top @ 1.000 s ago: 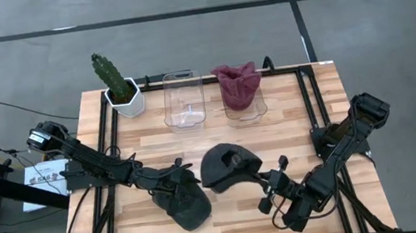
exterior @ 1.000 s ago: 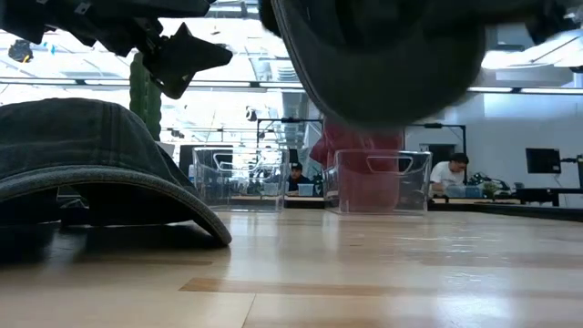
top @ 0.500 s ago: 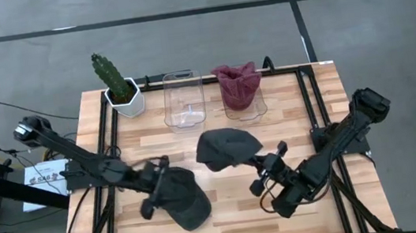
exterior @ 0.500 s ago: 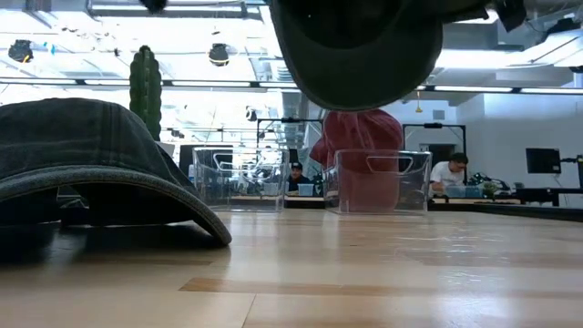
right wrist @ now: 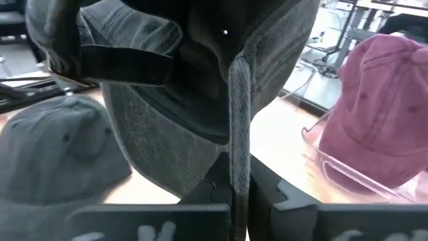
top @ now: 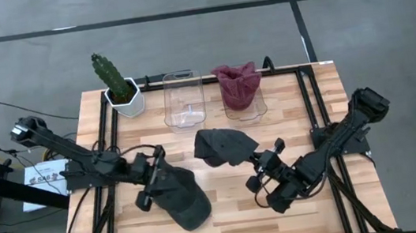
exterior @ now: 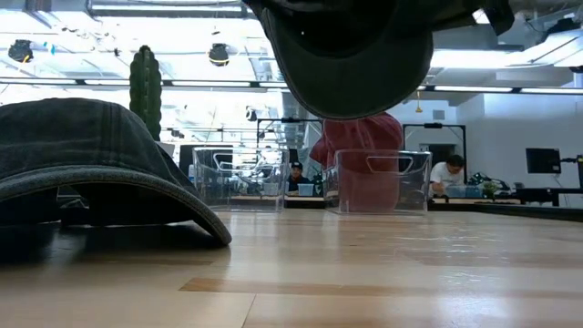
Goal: Pick & Place hat
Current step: Put the right black cap into the left transparent bin
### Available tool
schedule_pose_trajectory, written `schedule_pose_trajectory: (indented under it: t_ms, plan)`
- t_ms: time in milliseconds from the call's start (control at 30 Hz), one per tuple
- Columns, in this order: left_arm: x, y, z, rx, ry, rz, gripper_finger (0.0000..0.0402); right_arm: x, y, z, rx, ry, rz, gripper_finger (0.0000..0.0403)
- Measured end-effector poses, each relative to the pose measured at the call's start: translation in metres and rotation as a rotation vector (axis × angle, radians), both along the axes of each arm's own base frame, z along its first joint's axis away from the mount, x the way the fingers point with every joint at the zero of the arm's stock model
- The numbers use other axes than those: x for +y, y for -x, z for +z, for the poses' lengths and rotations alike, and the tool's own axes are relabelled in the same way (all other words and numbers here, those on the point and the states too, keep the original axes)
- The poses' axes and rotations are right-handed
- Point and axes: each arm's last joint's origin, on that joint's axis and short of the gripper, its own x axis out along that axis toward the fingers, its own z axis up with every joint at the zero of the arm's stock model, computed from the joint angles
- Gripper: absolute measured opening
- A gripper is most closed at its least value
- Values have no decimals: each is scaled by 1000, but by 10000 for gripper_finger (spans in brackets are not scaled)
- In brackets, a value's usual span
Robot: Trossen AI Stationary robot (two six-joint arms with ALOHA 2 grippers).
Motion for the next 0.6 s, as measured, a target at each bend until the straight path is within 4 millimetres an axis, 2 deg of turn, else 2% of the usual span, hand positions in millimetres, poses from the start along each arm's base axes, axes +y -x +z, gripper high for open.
schedule_pose_trajectory:
  t_ms: [267, 600]
  plan:
    - [-8, -28, -23, 48, -45, 32, 206, -16, -10, -1, 30, -8, -43, 1]
    - [-27, -72, -9, 24, -158, 68, 189, -23, -19, 1, 41, -8, -39, 1]
